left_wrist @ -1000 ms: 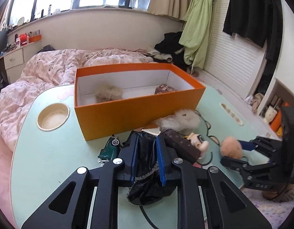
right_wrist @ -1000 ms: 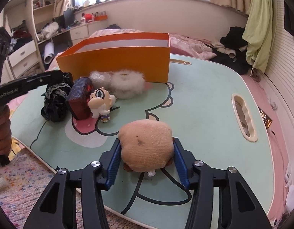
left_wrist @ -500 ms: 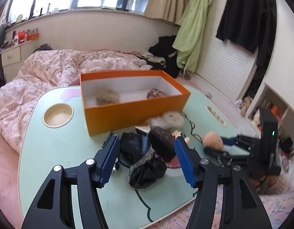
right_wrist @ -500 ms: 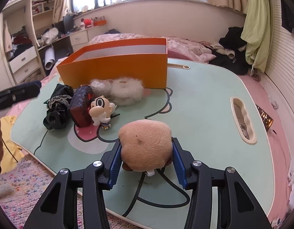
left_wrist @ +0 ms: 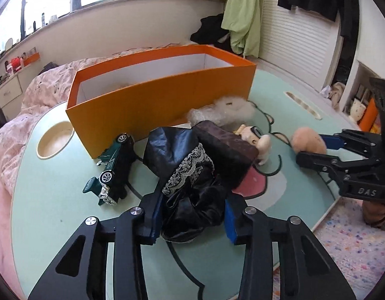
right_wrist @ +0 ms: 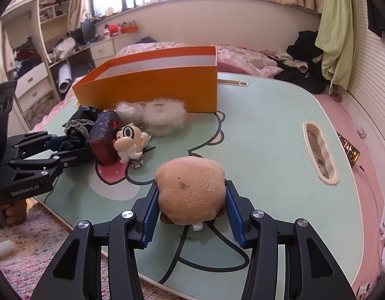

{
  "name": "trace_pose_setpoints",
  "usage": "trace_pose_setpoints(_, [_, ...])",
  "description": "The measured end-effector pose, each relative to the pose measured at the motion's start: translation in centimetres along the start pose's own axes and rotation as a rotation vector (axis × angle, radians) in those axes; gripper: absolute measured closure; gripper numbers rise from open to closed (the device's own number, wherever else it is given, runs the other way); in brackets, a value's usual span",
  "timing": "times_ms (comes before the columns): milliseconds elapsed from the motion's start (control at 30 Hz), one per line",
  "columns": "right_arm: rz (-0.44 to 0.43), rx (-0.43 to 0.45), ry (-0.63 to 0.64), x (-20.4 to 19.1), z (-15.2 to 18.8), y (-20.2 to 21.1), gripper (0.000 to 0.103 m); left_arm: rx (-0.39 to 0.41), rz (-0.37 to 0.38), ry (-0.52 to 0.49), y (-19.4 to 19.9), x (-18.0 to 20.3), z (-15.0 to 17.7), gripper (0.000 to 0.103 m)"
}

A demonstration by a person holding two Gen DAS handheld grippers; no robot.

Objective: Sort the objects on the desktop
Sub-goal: 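Lower the tan plush and black pouch into the orange box, open both tools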

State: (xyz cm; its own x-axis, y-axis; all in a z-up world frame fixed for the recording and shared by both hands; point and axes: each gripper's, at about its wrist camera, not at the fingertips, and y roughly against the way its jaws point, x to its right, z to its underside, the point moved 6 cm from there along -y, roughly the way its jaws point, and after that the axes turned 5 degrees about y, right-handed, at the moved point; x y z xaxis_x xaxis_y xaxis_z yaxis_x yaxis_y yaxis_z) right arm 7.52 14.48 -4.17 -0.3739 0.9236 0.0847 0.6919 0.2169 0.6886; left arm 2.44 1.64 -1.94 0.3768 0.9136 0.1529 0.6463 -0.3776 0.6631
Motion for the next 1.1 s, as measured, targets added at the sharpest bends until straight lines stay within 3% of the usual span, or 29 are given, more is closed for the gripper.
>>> trace_pose_setpoints(167, [-0.002, 0.027, 0.018, -0.2, -0.8, 0.7, 0.055, 0.077, 0.057, 0.031, 3.5, -0.3, -1.7, 0.064])
trace_pose_setpoints(333, [0.023, 0.098, 0.067, -0.4, -4.6, 1.7, 0.055, 0.145, 0.020, 0.028, 5.6, -1.8, -5.4, 0.064])
trace_pose_setpoints(500, [0.033, 0.194, 0.066, 0.3, -10.7, 1.9, 0.055, 0.169, -0.011, 0.070, 4.3, -3.9, -10.4, 0.064])
trace_pose_setpoints(667, [0.006, 0.202, 0.088, 0.2, -15.7, -0.7, 0.055, 0.142, -0.038, 0.143, 0.8, -6.3, -14.0, 0.062])
trace_pose_setpoints(733, [0.019, 0.184, 0.109, 0.2, -16.9, -2.4, 0.054, 0.101, -0.035, 0.194, -1.2, -7.4, -14.7, 0.056])
trace_pose_setpoints(833, [0.065, 0.141, 0.103, 0.6, -17.3, -5.0, 0.037, 0.035, -0.002, 0.281, -3.7, -8.7, -14.8, 0.049])
trace_pose_setpoints(900, [0.067, 0.133, 0.102, 0.5, -16.9, -5.5, 0.037, 0.023, -0.004, 0.314, -4.0, -8.9, -14.3, 0.047])
trace_pose_setpoints(1000, [0.083, 0.145, 0.120, 0.2, -16.4, -4.8, 0.032, 0.072, 0.011, 0.299, -2.5, -8.4, -13.6, 0.031])
trace_pose_setpoints(1100, [0.096, 0.178, 0.148, -0.2, -15.9, -3.4, 0.028, 0.120, 0.009, 0.247, -0.5, -7.4, -13.0, 0.027])
